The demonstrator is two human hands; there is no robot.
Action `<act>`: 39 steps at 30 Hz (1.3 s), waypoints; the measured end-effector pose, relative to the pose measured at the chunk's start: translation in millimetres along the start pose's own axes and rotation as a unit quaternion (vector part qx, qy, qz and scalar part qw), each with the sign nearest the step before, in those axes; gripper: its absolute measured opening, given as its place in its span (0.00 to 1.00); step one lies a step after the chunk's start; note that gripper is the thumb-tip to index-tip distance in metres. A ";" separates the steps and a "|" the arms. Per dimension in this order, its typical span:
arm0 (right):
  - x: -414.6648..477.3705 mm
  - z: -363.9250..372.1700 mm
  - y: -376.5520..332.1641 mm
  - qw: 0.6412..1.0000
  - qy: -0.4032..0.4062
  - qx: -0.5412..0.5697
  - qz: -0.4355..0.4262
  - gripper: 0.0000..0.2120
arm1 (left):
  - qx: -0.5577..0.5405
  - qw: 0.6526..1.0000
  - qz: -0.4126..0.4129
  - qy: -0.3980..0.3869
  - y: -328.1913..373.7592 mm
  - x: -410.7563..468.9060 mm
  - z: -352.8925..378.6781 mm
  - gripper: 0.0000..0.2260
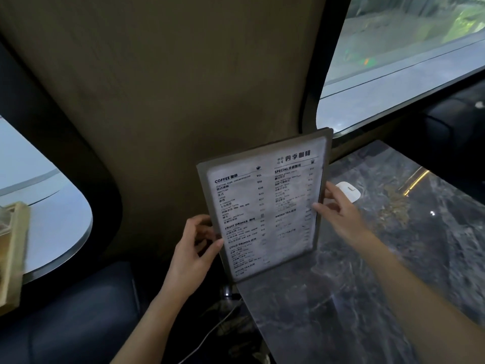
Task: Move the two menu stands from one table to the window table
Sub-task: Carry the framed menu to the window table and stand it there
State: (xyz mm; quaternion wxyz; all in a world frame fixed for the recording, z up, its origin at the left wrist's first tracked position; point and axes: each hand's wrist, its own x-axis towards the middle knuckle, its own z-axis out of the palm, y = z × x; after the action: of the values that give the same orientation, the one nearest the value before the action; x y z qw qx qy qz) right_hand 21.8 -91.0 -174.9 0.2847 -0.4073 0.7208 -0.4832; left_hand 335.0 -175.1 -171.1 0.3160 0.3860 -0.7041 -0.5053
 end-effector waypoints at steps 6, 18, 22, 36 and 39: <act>-23.1 8.6 37.0 0.994 -0.011 -0.047 0.097 0.27 | 0.053 0.994 -0.093 -0.011 -32.7 -22.4 14.6 0.28; -65.8 42.6 58.6 0.968 -0.129 -0.140 0.164 0.46 | 0.201 0.976 -0.089 -0.008 -58.0 -32.8 45.0 0.10; -59.6 43.8 58.7 0.959 -0.153 -0.148 0.188 0.50 | 0.201 0.975 -0.093 0.005 -58.8 -32.7 47.9 0.08; -12.5 59.8 41.6 0.955 -0.167 -0.055 0.238 0.52 | 0.229 0.970 -0.064 0.048 -59.1 -6.8 40.6 0.08; -4.0 59.0 40.0 0.949 -0.188 -0.068 0.245 0.52 | 0.234 0.968 -0.076 0.057 -59.6 -2.0 39.9 0.10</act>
State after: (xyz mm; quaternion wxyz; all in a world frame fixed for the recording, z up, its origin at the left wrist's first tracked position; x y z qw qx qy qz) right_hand 58.8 -106.9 -233.9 0.4962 -0.3197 0.7631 -0.2632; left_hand 316.0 -166.1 -239.7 0.2172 0.5298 -0.7520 -0.3265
